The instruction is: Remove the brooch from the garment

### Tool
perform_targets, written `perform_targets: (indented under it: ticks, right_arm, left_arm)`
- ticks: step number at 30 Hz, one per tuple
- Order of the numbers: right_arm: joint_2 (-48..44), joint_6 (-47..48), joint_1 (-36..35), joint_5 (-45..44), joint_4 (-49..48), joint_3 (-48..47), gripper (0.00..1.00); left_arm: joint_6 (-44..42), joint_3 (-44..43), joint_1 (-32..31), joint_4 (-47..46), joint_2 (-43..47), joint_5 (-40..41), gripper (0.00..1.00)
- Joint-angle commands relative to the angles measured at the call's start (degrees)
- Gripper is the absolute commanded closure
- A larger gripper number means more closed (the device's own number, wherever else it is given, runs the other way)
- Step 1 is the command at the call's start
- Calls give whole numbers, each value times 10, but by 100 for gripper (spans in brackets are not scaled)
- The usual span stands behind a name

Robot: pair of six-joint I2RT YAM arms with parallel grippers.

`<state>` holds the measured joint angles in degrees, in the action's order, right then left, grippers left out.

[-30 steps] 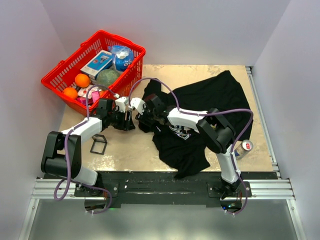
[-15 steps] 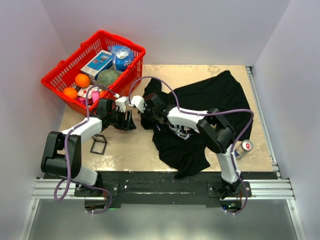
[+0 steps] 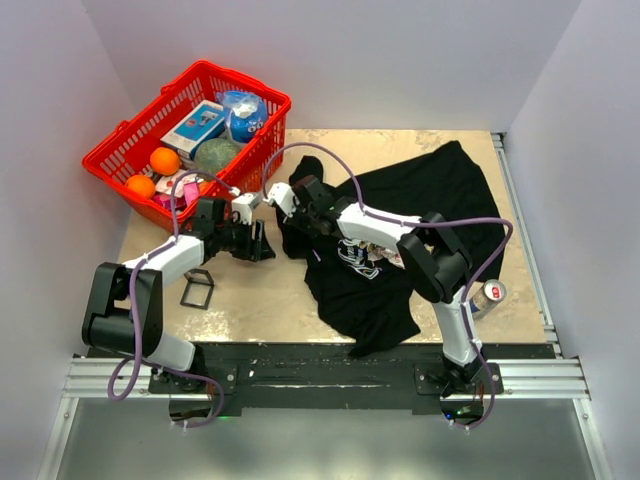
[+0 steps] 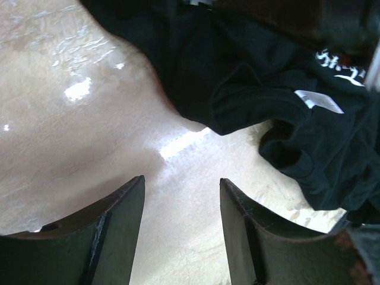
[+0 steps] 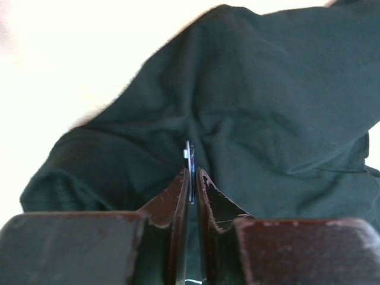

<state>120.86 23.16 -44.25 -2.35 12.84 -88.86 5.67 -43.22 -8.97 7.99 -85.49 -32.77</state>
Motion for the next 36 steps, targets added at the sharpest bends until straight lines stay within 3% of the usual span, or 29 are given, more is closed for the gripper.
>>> perform_targets:
  ticks: [1,4,9,19,30,36]
  right_arm:
    - [17,-10,22,23,31,-43,94]
    - [5,-16,32,52,44,-46,100]
    - [-42,-34,45,105,45,-20,100]
    - [-146,-62,51,171,-80,98,100]
    - [-173,-97,61,179,-88,99,100]
    - [-197,-140,87,197,-94,96,100]
  left_arm:
    - [45,-1,23,-22,-6,-27,43]
    - [46,-5,23,-23,-7,-37,43]
    - [65,-5,22,-44,3,-64,43]
    - [152,-75,-11,-169,-11,-52,45]
    - [94,-140,-38,-258,-65,-7,47]
    - [65,-141,-57,-247,-82,38,52]
